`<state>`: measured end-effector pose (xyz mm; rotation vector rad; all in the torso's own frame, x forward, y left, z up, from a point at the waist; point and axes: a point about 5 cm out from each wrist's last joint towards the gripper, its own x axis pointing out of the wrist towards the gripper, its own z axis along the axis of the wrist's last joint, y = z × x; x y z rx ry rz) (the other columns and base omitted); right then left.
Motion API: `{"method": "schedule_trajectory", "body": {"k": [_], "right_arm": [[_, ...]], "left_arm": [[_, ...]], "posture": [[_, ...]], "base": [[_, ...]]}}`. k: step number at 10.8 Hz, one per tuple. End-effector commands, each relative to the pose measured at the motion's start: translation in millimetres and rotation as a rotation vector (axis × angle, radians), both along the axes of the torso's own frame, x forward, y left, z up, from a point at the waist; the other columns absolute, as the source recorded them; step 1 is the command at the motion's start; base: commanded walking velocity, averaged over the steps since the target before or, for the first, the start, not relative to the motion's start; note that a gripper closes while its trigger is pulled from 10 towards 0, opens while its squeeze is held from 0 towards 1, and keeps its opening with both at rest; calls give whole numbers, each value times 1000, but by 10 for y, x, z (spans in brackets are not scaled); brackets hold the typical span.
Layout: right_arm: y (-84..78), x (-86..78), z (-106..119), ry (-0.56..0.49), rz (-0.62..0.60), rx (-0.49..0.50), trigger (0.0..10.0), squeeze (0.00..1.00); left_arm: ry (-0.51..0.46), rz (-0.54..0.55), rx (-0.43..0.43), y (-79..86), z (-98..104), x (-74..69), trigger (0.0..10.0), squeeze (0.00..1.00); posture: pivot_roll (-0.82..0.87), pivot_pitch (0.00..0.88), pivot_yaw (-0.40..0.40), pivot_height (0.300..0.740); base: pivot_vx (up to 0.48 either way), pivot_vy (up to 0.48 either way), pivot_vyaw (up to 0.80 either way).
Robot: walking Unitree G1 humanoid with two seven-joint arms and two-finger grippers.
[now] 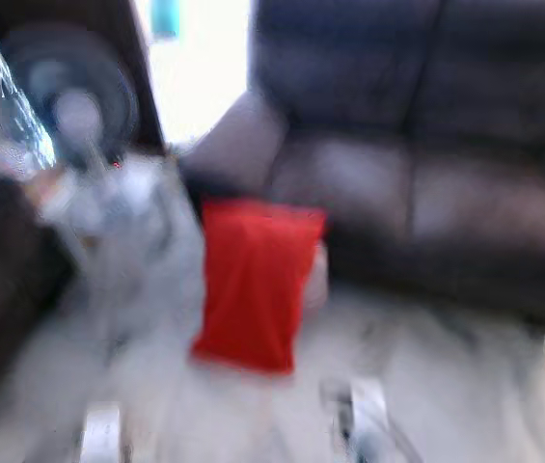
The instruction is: Move the pillow to the sofa from floor
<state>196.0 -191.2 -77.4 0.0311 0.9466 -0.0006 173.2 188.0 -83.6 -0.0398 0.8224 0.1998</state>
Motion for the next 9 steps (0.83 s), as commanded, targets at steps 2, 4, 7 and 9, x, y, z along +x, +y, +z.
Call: {"method": "schedule_trajectory", "body": {"k": [2, 4, 7, 9], "right_arm": [[60, 14, -1, 2, 13, 12, 10000, 0], [58, 17, 1, -3, 14, 9, 10000, 0], [59, 24, 6, -9, 11, 17, 10000, 0], [66, 26, 6, -9, 15, 18, 10000, 0]], "left_arm": [[-1, 11, 19, 85, 18, 18, 10000, 0], [-16, -10, 27, 68, 35, 52, 10000, 0], [-41, -24, -2, 8, 62, 121, 10000, 0], [-28, -40, 5, -2, 51, 108, 10000, 0]], "posture": [[79, 85, -23, 740], [78, 84, -23, 740], [79, 83, -25, 740], [79, 83, -27, 740]], "base": [[0, 476, -772], [0, 206, -381], [0, 0, 0], [0, 0, 0]]}}
